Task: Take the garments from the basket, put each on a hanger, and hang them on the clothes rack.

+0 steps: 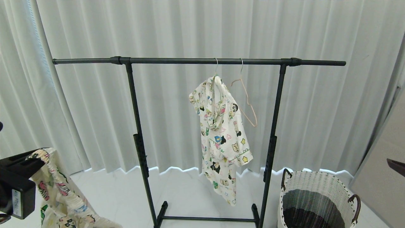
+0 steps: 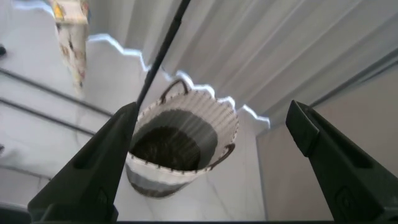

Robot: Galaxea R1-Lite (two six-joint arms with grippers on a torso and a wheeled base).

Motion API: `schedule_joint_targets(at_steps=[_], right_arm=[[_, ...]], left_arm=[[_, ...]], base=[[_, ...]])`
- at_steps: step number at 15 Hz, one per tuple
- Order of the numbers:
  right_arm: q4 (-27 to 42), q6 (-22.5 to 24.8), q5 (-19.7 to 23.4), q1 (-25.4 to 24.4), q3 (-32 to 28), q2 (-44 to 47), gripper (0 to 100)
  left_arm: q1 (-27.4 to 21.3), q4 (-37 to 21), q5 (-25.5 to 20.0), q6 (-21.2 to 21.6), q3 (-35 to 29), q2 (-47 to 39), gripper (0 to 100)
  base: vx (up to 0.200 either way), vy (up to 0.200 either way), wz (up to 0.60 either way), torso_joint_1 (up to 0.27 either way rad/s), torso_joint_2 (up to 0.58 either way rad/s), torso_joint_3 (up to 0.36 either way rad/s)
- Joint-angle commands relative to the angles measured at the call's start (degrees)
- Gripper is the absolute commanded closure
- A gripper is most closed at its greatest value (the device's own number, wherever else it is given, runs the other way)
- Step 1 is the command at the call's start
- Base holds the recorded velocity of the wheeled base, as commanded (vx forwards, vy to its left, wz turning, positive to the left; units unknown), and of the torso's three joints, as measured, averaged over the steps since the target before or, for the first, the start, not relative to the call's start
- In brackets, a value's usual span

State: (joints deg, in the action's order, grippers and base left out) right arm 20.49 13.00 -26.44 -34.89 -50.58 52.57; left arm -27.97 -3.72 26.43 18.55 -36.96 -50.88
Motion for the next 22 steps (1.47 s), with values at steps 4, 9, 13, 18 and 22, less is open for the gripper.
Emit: schedule_joint_targets(at_steps=[4, 9, 13, 18, 22], right_arm=[[0.1, 0.0, 1.0, 0.0, 0.0, 0.3, 0], [0.1, 0.0, 1.1, 0.0, 0.1, 0.3, 0], [0.0, 0.0, 1.1, -0.1, 0.8, 0.1, 0], [-3.8, 0.2, 1.1, 0.0, 2.7, 0.0, 0], [-4.5, 0.2, 1.1, -0.1, 2.9, 0.0, 0]], left_arm=[[-0.1, -0.1, 0.0, 0.0, -0.1, -0.3, 100], [0.0, -0.1, 0.0, 0.0, -0.1, -0.3, 100], [-0.1, -0.1, 0.0, 0.0, 0.0, -0.2, 100], [0.0, -0.1, 0.0, 0.2, 0.0, -0.3, 100], [0.0, -0.1, 0.0, 0.1, 0.0, -0.2, 100]], base=[[0.0, 0.0, 0.0, 0.342, -0.48, -0.249], [0.0, 0.0, 0.0, 0.255, -0.5, -0.251], [0.0, 0.0, 0.0, 0.272, -0.54, -0.271], [0.0, 0.08, 0.0, 0.082, -0.16, -0.083], [0.0, 0.2, 0.0, 0.014, 0.0, -0.006]])
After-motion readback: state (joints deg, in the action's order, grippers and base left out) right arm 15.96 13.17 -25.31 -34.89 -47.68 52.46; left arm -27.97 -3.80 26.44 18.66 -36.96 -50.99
